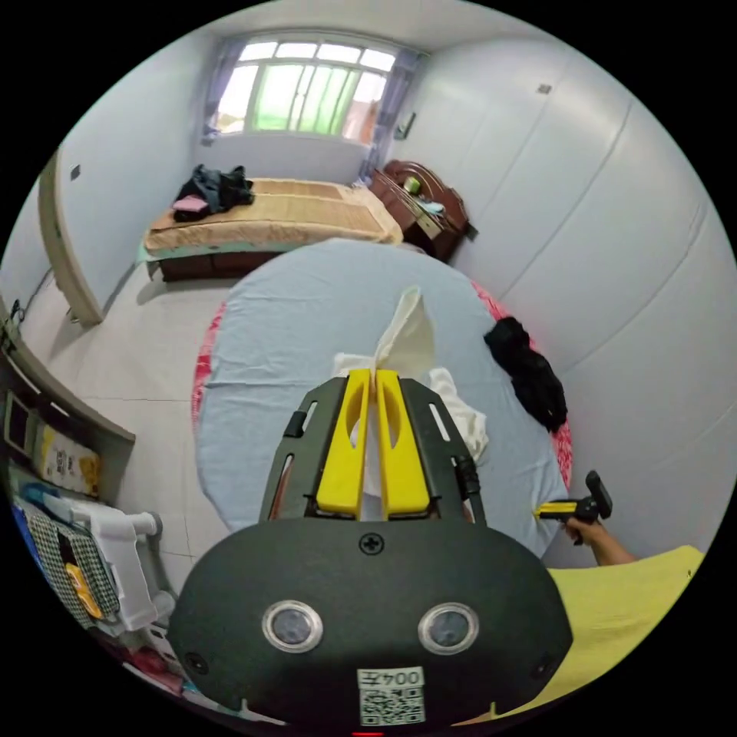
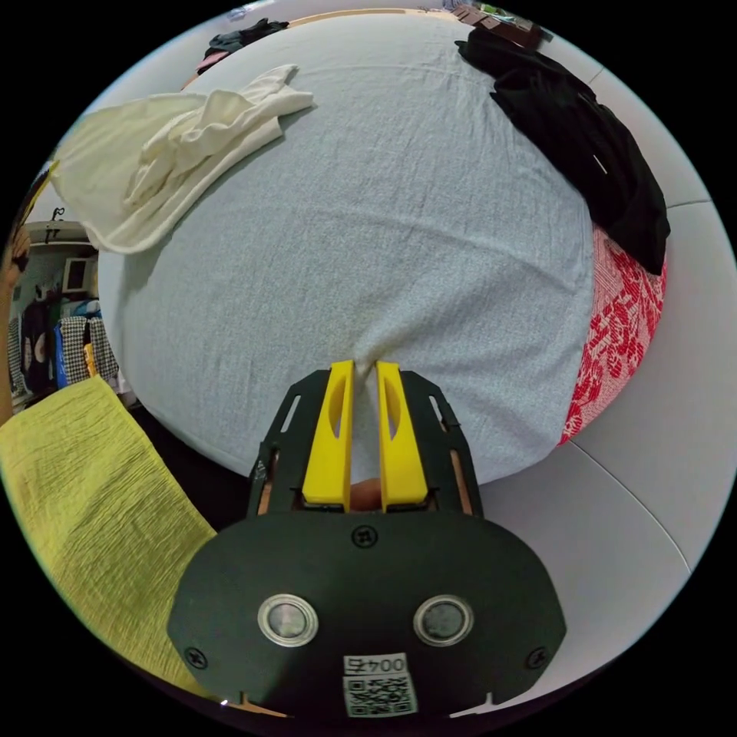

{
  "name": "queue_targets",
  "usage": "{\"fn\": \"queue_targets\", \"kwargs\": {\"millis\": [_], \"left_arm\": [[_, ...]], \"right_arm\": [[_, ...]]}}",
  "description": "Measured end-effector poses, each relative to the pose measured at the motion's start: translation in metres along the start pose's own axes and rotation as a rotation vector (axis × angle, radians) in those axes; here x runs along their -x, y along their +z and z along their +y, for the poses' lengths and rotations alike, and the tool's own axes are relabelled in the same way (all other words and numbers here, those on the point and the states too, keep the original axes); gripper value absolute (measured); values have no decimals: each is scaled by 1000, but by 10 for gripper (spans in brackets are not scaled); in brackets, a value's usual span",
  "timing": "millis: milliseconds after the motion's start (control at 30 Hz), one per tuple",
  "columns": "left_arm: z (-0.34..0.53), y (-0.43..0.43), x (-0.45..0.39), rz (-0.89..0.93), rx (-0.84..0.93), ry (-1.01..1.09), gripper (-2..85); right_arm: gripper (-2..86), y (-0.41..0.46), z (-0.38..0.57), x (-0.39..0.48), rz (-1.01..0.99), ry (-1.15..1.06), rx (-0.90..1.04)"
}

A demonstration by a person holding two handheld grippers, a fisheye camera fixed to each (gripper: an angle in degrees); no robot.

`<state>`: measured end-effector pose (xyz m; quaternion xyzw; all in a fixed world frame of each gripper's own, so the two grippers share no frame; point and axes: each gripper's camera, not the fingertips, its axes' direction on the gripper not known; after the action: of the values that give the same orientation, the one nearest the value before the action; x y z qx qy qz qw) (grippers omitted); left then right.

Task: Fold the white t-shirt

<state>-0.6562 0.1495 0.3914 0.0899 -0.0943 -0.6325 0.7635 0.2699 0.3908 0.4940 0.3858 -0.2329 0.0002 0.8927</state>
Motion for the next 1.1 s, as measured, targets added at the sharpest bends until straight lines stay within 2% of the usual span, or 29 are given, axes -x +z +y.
{"fn": "queue_targets", "kwargs": {"millis": [100, 167, 300, 400, 500, 567, 667, 833, 967, 1100], "left_arm": [[2, -30, 33, 14, -28, -38, 13], [12, -42, 51, 104, -34, -69, 14], [40, -44, 64, 181, -17, -125, 17], [74, -37, 73, 157, 19, -199, 20], [108, -25, 84, 34, 113, -250, 29], [126, -19, 88, -91, 203, -221, 44], [133, -25, 90, -142, 229, -189, 65], [110, -26, 72, -126, 199, -49, 87], [76, 12, 35, -117, 247, 157, 111], [49, 54, 14, -142, 311, 273, 128]], "right_arm": [[58, 7, -13, 5, 17, -12, 6], [58, 10, -20, 4, 7, -4, 3], [81, 17, -26, -5, -89, 28, -41], [108, 19, -29, -3, -156, 38, -82], [110, 16, -36, 17, -218, 8, -153], [108, 12, -45, 33, -263, -25, -196], [108, 2, -68, 66, -329, -89, -271], [96, -18, -132, 135, -372, -210, -332], [96, -45, -191, 187, -353, -306, -390], [99, -70, -280, 246, -346, -375, -430]]}}
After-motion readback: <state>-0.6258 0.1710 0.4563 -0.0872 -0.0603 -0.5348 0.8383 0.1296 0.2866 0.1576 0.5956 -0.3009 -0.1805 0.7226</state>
